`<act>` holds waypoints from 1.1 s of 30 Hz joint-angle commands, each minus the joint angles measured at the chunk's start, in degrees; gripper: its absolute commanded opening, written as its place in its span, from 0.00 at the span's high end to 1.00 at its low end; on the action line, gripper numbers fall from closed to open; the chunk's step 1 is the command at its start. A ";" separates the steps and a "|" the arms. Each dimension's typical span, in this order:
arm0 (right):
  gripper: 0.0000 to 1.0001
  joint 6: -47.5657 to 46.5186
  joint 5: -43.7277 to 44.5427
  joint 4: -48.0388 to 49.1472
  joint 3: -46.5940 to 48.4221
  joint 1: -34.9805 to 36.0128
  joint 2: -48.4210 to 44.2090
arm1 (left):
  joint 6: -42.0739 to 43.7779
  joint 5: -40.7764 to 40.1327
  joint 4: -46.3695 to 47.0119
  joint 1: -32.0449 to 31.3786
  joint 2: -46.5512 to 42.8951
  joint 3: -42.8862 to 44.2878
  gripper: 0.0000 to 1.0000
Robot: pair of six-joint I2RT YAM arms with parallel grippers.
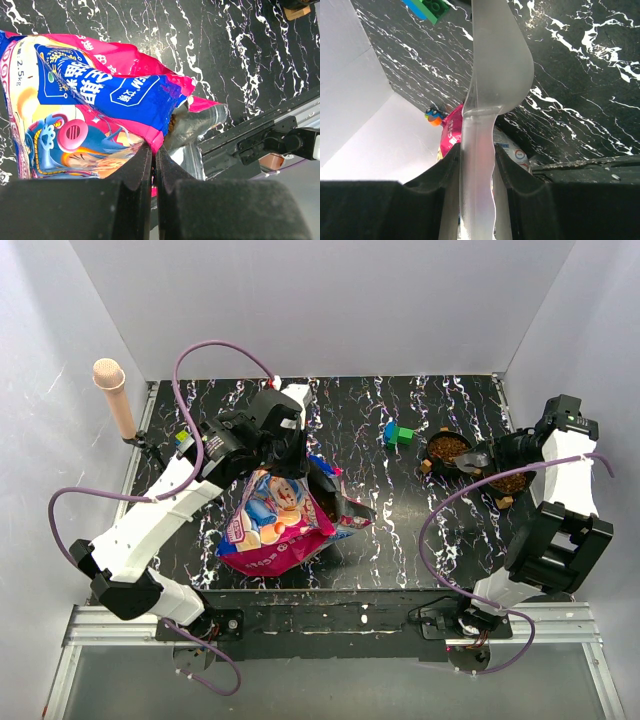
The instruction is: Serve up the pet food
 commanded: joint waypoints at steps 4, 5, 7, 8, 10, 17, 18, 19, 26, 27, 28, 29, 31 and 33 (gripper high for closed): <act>0.99 -11.20 1.13 -2.39 5.04 2.76 -3.73 | -4.88 -2.25 4.38 0.21 -5.79 0.27 1.00; 0.99 -12.97 0.87 -1.79 5.05 3.56 -5.13 | -5.67 -2.51 4.03 0.21 -5.88 0.10 1.00; 0.99 -18.32 1.21 -0.99 4.52 9.16 -7.51 | -7.60 -2.95 3.85 0.21 -6.41 -0.96 1.00; 0.99 -20.69 2.09 -1.51 4.52 12.24 -8.39 | -8.48 -3.13 3.85 0.21 -6.67 -1.92 1.00; 0.99 -24.48 4.98 -2.92 3.65 19.27 -10.76 | -9.89 -3.31 4.03 0.30 -6.94 -3.41 1.00; 0.99 -29.24 3.61 -2.31 -4.08 36.51 -26.74 | -8.24 0.29 7.62 0.30 -7.29 -8.25 1.00; 0.99 -29.77 0.80 -1.44 -5.22 37.74 -28.94 | -7.36 1.25 8.50 0.30 -7.29 -9.21 1.00; 0.99 -29.95 -3.31 -0.73 -6.45 39.06 -30.53 | -6.48 2.40 9.03 0.30 -7.20 -9.57 1.00; 0.99 -34.33 -11.09 -10.38 -3.48 49.43 -31.96 | -0.60 15.57 7.10 0.39 -1.41 -3.26 1.00; 0.99 -34.95 -10.57 -10.48 -4.09 50.23 -31.52 | 0.29 17.94 7.36 0.30 -0.53 -2.64 1.00; 0.99 -35.30 -10.13 -10.22 -4.70 51.11 -30.73 | 0.73 19.70 7.45 0.39 0.09 -2.28 1.00; 0.99 -35.57 -10.47 -9.35 -5.14 52.33 -29.77 | 1.00 21.46 7.63 0.39 0.79 -2.11 1.00; 0.99 -34.96 -10.04 -7.41 -4.71 55.41 -26.52 | 0.74 24.10 7.63 0.39 1.50 -1.84 1.00; 0.99 -31.90 -3.04 -4.52 -3.92 57.88 -22.66 | 0.04 27.53 8.33 0.39 1.85 -2.27 1.00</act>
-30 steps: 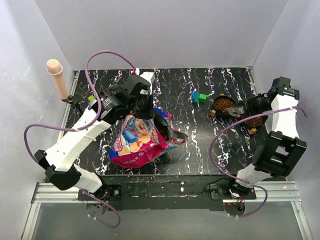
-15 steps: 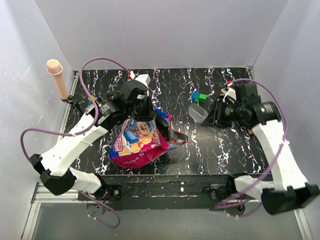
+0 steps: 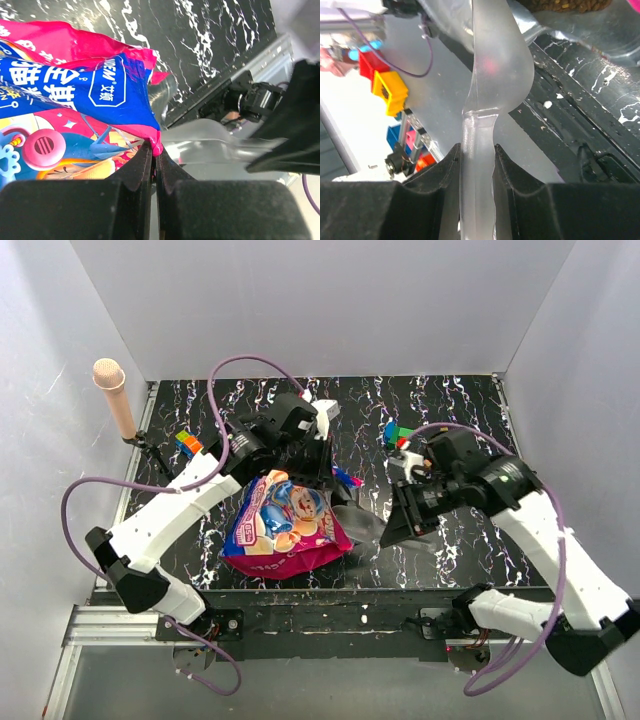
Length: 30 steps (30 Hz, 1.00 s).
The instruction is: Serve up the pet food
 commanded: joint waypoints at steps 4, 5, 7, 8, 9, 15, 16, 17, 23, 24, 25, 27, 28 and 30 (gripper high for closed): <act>0.99 6.41 12.86 3.40 4.48 4.88 17.39 | -2.79 12.85 5.13 0.06 -1.87 -0.47 1.00; 0.99 7.72 15.58 2.77 5.19 5.15 20.30 | -4.20 12.41 6.09 0.06 -2.22 -1.44 1.00; 0.99 9.05 17.80 2.24 5.46 5.67 24.26 | -7.88 11.27 8.03 0.06 -2.66 -3.46 1.00; 0.99 8.88 18.59 1.80 5.63 5.76 25.67 | -9.29 10.74 8.56 0.06 -2.57 -4.25 1.00; 0.99 9.05 20.51 0.67 6.24 5.85 26.90 | -10.44 10.04 8.57 0.06 -2.14 -4.69 1.00; 0.99 6.77 20.47 4.50 4.76 6.29 33.41 | -11.67 12.39 6.27 0.50 4.27 -3.46 1.00; 0.99 7.81 18.09 8.61 3.97 6.55 34.64 | -12.55 13.54 7.85 0.50 4.89 -3.90 1.00; 0.99 9.13 15.11 13.79 3.10 7.16 36.13 | -14.04 15.03 9.52 0.50 5.51 -4.60 1.00; 0.99 16.51 4.30 36.66 5.11 13.49 47.21 | -22.66 20.31 17.52 0.24 8.93 -7.60 1.00; 0.99 17.92 1.40 41.48 4.67 13.59 47.48 | -23.02 21.01 17.79 0.24 9.46 -7.60 1.00; 0.99 20.37 -0.72 46.22 2.93 13.67 46.44 | -23.11 21.37 17.71 0.24 9.64 -7.51 1.00; 0.99 24.33 -3.97 57.73 -1.46 12.71 43.02 | -22.93 20.93 17.01 0.24 8.86 -7.51 1.00; 0.99 26.26 -5.90 61.96 -3.83 11.93 41.17 | -22.76 20.32 16.39 0.24 8.16 -7.42 1.00; 0.99 29.69 -11.78 72.41 -8.75 10.17 37.75 | -21.71 18.30 15.34 0.24 6.23 -7.51 1.00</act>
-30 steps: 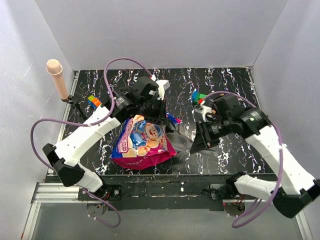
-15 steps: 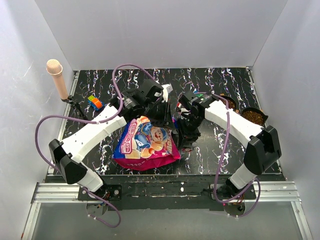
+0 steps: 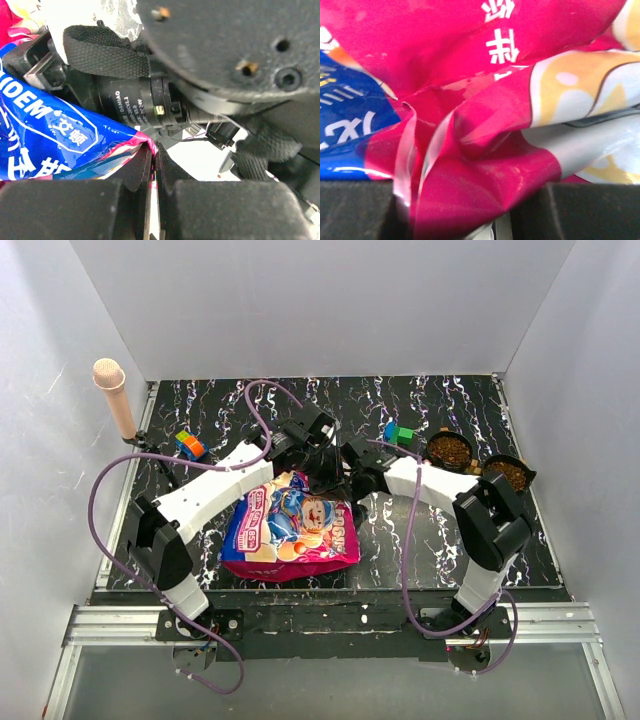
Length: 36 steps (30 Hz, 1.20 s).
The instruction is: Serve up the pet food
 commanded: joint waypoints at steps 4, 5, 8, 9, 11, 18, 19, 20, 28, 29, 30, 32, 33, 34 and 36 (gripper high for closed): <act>0.99 15.53 -24.46 48.18 -13.00 -1.83 -10.20 | -1.04 3.64 2.89 -2.69 -7.63 0.95 1.00; 0.99 14.66 -25.08 47.40 -14.49 -2.27 -12.04 | -0.78 2.33 2.27 -2.69 -8.68 1.03 1.00; 0.99 11.49 -26.40 42.56 -18.18 -4.37 -19.06 | 0.10 -2.07 0.86 -1.90 -11.93 1.04 1.00; 0.99 10.88 -26.76 41.25 -19.59 -5.42 -21.44 | 0.54 -3.13 0.43 -1.38 -13.16 1.03 1.00; 0.99 10.00 -27.46 38.44 -22.84 -8.06 -26.80 | 0.89 -5.41 -0.45 -0.58 -15.62 0.86 1.00; 0.99 8.67 -32.03 34.38 -32.25 -13.96 -39.64 | 0.63 -11.13 1.82 0.65 -23.97 -2.65 1.00; 0.99 8.59 -31.95 34.38 -33.31 -14.31 -40.61 | 0.54 -11.39 2.18 0.65 -24.77 -3.35 1.00; 0.99 8.67 -31.77 34.64 -34.45 -14.66 -41.41 | 0.37 -11.83 2.09 0.65 -25.56 -3.88 1.00; 0.99 13.51 -26.86 39.14 -35.00 -15.01 -36.50 | 0.98 -11.22 -0.28 1.09 -27.41 -4.33 1.00; 0.99 12.90 -26.50 37.74 -33.94 -15.01 -35.62 | 1.24 -11.22 -0.37 1.18 -27.24 -3.89 1.00; 0.99 12.54 -26.41 36.59 -32.98 -14.93 -35.00 | 1.33 -11.05 -0.54 1.18 -26.89 -3.45 1.00; 0.99 10.53 -26.14 32.21 -29.99 -14.58 -34.38 | 1.51 -10.52 -0.63 1.35 -25.92 -2.31 1.00; 0.99 9.74 -26.40 30.01 -28.41 -13.97 -34.99 | 1.60 -10.17 -0.72 1.35 -25.48 -1.78 1.00; 0.99 8.60 -26.23 29.03 -27.26 -13.35 -35.96 | 1.77 -9.91 -0.55 1.35 -25.22 -1.26 1.00; 0.99 6.14 -24.13 25.35 -25.68 -12.99 -36.67 | 2.21 -9.64 -0.54 1.35 -24.69 -0.55 1.00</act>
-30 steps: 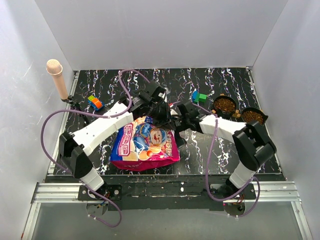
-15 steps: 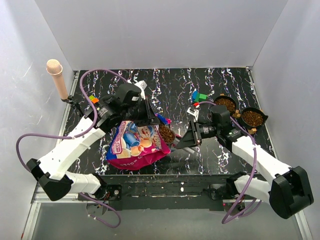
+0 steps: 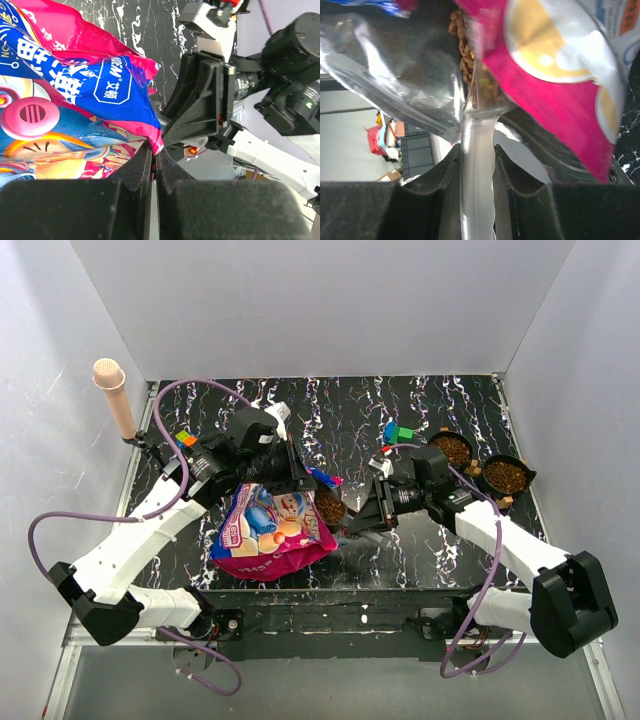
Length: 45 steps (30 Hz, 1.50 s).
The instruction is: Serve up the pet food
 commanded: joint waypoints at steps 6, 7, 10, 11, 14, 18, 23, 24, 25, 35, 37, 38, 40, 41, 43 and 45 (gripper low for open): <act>0.99 -5.28 2.02 -4.55 4.72 2.81 6.76 | 0.59 3.02 4.14 0.39 -2.22 2.42 1.00; 0.99 -5.72 3.15 -5.42 5.16 3.60 5.81 | 0.50 3.19 4.05 0.48 -2.31 2.33 1.00; 0.99 -4.59 2.90 -5.34 8.66 3.88 1.42 | 0.59 3.20 3.61 0.48 -2.40 2.50 1.00; 0.99 -4.50 2.90 -5.86 9.89 3.87 0.54 | 0.59 3.19 3.61 0.57 -2.40 2.24 1.00; 0.99 -3.63 2.99 -4.48 10.00 3.87 0.70 | 0.07 3.19 4.22 0.66 -2.57 1.63 1.00; 0.99 -1.15 3.34 0.20 3.68 3.87 6.23 | -0.37 3.37 5.19 0.83 -2.66 1.01 1.00; 0.99 -0.36 2.73 1.52 3.75 4.49 -0.24 | 0.15 3.55 4.14 0.92 -2.49 1.71 1.00; 0.99 -0.63 2.90 0.38 4.45 4.05 -1.48 | 0.06 3.37 4.14 0.92 -2.57 1.62 1.00; 0.99 -0.37 2.46 0.63 4.54 3.44 -2.36 | -0.11 3.20 4.23 1.01 -2.75 1.54 1.00; 0.99 6.58 -3.96 11.98 -3.80 1.16 -6.32 | 0.41 2.67 4.31 1.18 -2.22 3.29 1.00; 0.99 6.40 -4.22 10.92 -4.85 -0.86 -8.95 | 0.50 2.49 4.23 1.18 -2.40 3.29 1.00; 0.99 6.75 -5.00 10.75 -5.47 -2.26 -9.83 | 0.59 2.23 4.31 1.10 -2.57 3.12 1.00; 0.99 7.11 -6.32 10.31 -6.26 -3.85 -11.77 | 0.50 2.05 4.49 1.18 -2.92 2.42 1.00; 0.99 7.02 -6.76 9.61 -6.35 -4.30 -12.65 | 0.42 2.05 4.66 1.36 -3.19 1.89 1.00; 0.99 5.27 -7.38 6.11 -6.09 -4.74 -14.06 | 0.33 2.05 5.10 1.36 -3.01 1.45 1.00; 0.99 1.76 -7.99 -0.99 -4.78 -5.35 -14.85 | 0.24 1.96 5.72 1.45 -2.75 1.62 1.00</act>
